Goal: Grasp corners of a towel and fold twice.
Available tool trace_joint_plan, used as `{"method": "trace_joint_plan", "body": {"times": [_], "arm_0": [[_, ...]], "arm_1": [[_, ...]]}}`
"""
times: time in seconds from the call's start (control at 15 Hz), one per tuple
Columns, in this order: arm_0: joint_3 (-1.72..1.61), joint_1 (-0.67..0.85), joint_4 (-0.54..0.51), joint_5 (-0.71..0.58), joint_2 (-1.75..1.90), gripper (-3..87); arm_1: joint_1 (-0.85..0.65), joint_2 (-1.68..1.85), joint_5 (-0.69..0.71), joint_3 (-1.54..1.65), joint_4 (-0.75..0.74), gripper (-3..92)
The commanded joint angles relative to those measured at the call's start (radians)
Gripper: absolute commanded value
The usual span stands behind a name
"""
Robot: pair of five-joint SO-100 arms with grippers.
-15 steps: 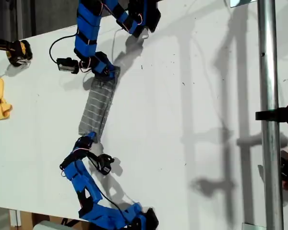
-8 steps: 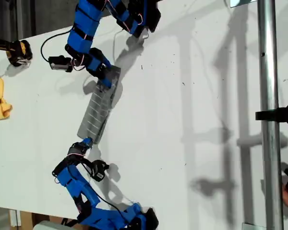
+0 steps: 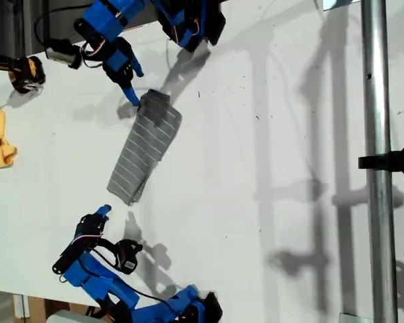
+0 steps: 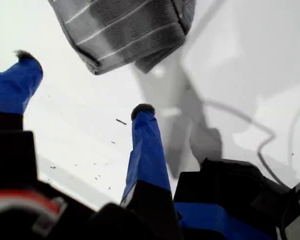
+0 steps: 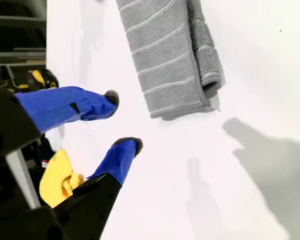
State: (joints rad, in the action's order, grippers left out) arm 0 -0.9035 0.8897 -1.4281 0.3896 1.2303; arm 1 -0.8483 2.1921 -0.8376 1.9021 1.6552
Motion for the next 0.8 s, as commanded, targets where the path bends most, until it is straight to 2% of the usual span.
{"method": "trace_joint_plan", "body": {"times": [0.0,0.13,0.33,0.53,0.73], "arm_0": [[-0.038,-0.009,-0.060,0.026,0.155,10.5],[-0.192,-0.074,-0.064,0.040,0.319,10.5],[-0.552,-0.215,-0.020,0.138,0.716,10.1],[-1.051,-0.407,0.110,0.264,1.224,6.8],[-1.480,-0.569,0.233,0.377,1.732,6.7]], "arm_1": [[-0.055,0.190,-0.014,0.017,0.034,36.3],[0.014,0.259,-0.120,0.049,0.044,36.2],[0.160,0.457,-0.339,0.167,0.041,35.0],[0.328,0.629,-0.545,0.249,0.091,33.5],[0.506,0.675,-0.715,0.430,0.015,33.3]]}}
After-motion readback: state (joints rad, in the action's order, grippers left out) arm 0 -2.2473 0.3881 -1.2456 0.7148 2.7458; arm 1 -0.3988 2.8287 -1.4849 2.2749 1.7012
